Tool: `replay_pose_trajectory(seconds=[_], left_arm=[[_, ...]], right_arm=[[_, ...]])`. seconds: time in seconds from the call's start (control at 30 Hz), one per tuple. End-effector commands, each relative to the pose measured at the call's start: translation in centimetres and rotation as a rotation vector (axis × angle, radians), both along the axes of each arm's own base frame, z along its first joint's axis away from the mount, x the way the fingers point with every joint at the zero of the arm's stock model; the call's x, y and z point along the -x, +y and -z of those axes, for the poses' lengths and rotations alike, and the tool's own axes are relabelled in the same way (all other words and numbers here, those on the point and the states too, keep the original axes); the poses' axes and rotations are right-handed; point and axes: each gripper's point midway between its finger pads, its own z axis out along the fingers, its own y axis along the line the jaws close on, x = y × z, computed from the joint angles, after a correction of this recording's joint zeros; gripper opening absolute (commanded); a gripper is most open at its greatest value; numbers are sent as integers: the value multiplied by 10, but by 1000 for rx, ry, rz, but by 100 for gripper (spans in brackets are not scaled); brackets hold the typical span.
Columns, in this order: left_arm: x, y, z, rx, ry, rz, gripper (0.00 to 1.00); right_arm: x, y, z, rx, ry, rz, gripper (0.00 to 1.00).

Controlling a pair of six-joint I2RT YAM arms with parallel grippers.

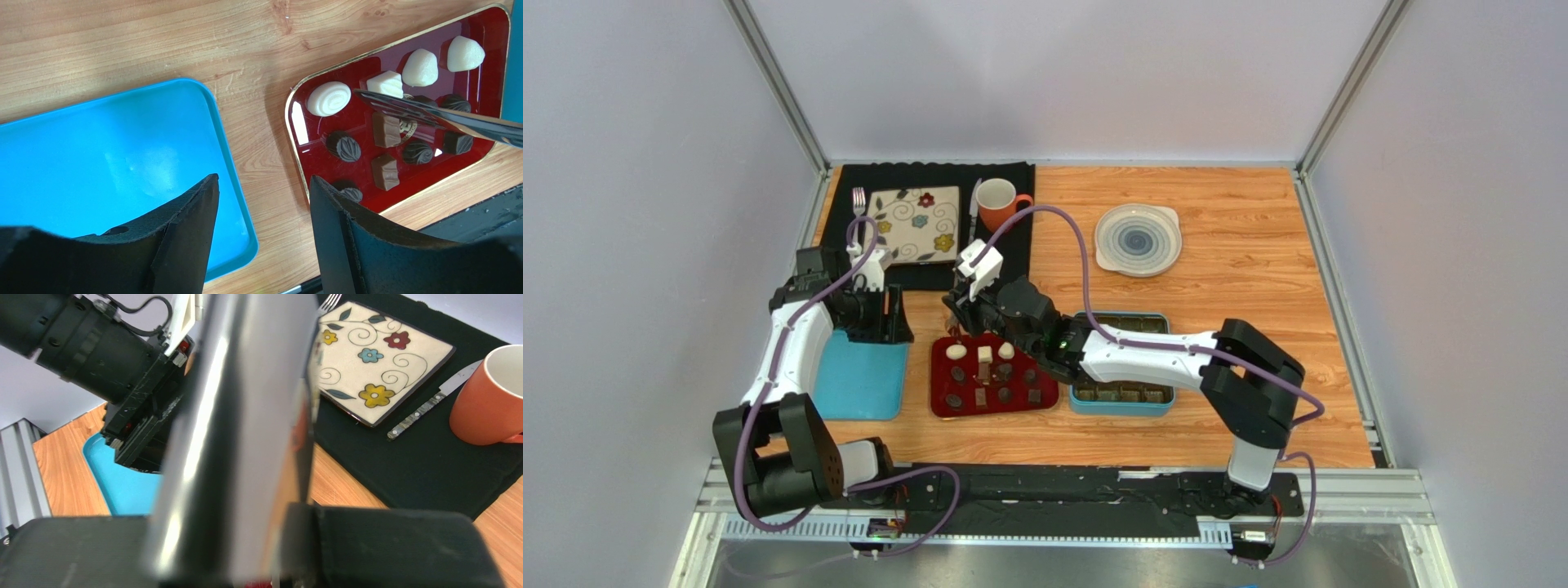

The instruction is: Pack the chocolate

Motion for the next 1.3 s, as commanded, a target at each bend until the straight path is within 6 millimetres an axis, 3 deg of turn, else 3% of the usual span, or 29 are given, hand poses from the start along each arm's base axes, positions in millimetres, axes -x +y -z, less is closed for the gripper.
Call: replay_pose_trajectory(seconds=[0.0, 0.2, 0.4, 1.27], left_arm=[[-7, 2, -7, -17, -82, 36, 64], [-10, -1, -13, -2, -100, 48, 65], [-9, -3, -16, 7, -104, 55, 66], [-10, -6, -27, 20, -135, 71, 67]], right_arm=[[-10, 14, -28, -86, -48, 33, 18], [-10, 16, -15, -65, -30, 36, 20], [-9, 16, -6, -41, -22, 47, 32], [-4, 19, 12, -9, 7, 41, 41]])
